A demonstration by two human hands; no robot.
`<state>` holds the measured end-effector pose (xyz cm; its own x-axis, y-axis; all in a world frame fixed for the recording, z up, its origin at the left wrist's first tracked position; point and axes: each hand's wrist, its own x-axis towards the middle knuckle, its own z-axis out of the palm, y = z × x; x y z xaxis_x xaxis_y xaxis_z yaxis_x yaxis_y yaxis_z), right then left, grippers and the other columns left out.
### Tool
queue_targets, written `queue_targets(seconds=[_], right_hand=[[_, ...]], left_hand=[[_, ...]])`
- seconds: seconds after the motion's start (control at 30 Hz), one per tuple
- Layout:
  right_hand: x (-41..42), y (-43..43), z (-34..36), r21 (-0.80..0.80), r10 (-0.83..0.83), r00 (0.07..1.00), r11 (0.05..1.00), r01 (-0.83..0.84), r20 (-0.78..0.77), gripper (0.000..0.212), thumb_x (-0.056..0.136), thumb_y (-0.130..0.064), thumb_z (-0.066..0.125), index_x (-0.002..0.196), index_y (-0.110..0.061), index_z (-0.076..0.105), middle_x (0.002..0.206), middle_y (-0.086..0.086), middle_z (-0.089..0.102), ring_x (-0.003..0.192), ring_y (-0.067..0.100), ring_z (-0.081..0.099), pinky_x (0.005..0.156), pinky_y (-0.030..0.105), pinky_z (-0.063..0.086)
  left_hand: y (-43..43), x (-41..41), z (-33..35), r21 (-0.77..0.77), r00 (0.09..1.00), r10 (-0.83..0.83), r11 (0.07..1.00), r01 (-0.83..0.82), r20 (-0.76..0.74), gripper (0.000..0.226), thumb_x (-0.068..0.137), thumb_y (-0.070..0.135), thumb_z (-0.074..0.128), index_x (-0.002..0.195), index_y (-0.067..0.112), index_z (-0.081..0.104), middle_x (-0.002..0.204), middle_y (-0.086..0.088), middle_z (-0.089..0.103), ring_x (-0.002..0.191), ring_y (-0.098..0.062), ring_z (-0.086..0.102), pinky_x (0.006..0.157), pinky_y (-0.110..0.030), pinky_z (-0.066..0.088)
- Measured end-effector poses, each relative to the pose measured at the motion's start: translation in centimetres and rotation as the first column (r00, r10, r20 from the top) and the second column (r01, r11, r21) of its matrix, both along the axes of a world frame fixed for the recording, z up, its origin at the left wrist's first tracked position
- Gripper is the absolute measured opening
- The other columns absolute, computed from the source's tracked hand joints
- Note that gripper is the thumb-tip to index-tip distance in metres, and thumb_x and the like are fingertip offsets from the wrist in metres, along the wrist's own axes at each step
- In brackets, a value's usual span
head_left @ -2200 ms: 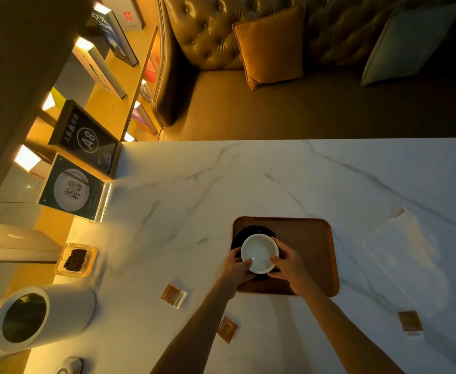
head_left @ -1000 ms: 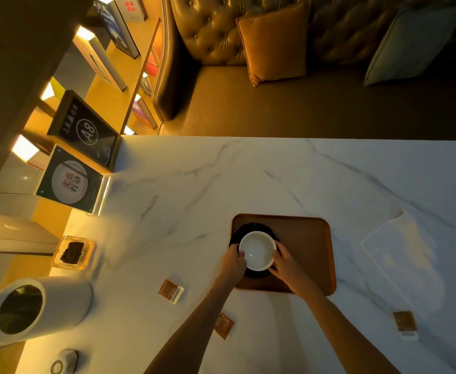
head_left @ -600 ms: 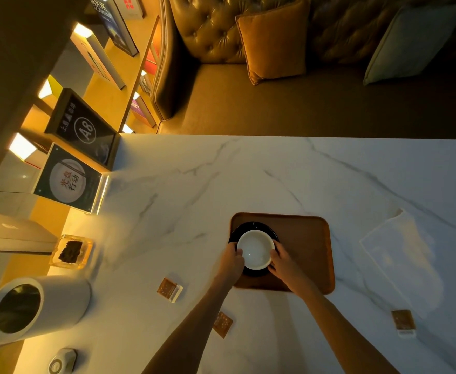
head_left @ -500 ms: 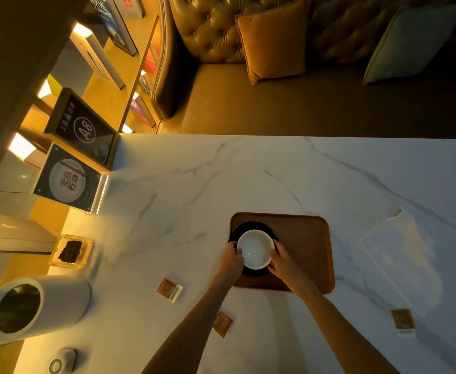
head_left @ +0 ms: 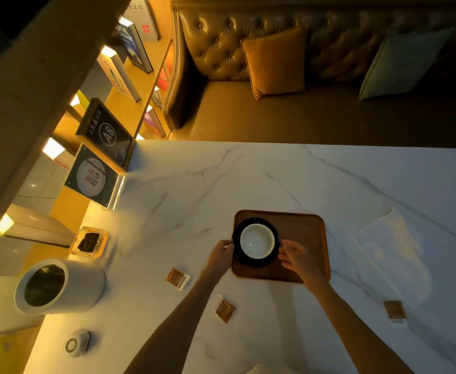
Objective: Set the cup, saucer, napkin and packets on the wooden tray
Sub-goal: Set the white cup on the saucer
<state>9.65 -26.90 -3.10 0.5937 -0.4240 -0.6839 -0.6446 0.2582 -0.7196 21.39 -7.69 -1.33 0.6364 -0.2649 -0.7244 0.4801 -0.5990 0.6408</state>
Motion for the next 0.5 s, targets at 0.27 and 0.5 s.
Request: queue_targets(seconds=[0.27,0.5], right_hand=[[-8.7,2.4,4.1,-0.392,0.229,0.972,0.891,-0.230,-0.051,0.034,0.099,-0.032,0.046,0.122,-0.011,0.060,0.117,0.010,0.065,0.108,0.024,0.060,0.097,0.039,0.048],[-16.5,3.2,5.8,-0.520,0.260,0.947,0.791,-0.321,-0.188,0.032,0.096,-0.041,0.050,0.119,-0.023,0.062,0.114,0.001,0.069,0.105,0.018,0.063,0.089,0.028,0.046]], left_hand=[[6.2,-5.0,3.8,0.022,0.994,-0.034,0.999,0.032,0.105,0.032,0.101,0.018,0.040,0.126,0.003,0.053,0.121,-0.020,0.060,0.092,-0.026,0.056,0.080,-0.033,0.045],[6.0,-10.6,4.0,0.075,0.983,-0.156,0.986,0.149,0.101,0.028,0.101,0.019,0.042,0.120,0.005,0.056,0.112,-0.016,0.063,0.098,-0.032,0.062,0.085,-0.039,0.051]])
